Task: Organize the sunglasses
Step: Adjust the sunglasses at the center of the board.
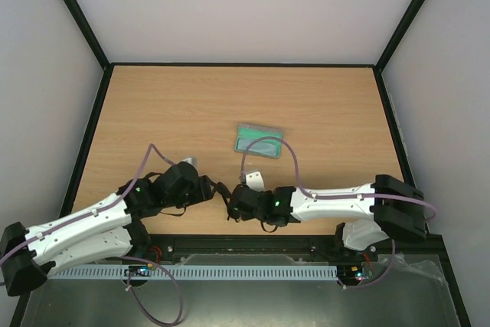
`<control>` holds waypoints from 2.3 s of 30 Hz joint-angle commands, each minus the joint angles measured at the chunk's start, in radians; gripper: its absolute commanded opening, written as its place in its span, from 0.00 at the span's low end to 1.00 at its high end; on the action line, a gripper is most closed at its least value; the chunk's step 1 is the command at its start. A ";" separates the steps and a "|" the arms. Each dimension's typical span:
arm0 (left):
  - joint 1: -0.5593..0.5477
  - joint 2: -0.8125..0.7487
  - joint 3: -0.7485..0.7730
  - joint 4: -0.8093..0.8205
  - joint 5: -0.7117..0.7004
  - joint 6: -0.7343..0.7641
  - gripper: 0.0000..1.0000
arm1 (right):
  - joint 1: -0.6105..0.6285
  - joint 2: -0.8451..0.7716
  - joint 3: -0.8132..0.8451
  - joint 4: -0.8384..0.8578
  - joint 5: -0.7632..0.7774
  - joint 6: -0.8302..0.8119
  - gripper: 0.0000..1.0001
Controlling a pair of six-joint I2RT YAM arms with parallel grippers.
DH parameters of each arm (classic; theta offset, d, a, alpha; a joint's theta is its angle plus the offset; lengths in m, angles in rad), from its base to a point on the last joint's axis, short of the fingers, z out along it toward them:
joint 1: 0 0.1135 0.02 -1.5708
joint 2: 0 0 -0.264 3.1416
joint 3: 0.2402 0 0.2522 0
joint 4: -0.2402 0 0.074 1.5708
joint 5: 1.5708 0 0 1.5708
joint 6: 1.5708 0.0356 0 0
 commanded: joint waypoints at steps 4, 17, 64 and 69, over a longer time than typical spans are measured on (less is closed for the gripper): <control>0.036 -0.138 0.024 -0.125 -0.041 0.013 0.80 | 0.135 0.114 0.211 -0.309 0.209 -0.015 0.49; 0.051 -0.281 -0.013 -0.181 -0.046 0.016 0.99 | 0.182 0.372 0.426 -0.379 0.176 -0.032 0.54; 0.094 -0.142 0.044 -0.130 0.007 0.077 0.99 | -0.223 -0.198 -0.200 0.086 -0.312 -0.046 0.21; 0.095 -0.105 0.048 -0.105 0.018 0.080 0.99 | -0.290 -0.261 -0.266 0.123 -0.371 -0.052 0.23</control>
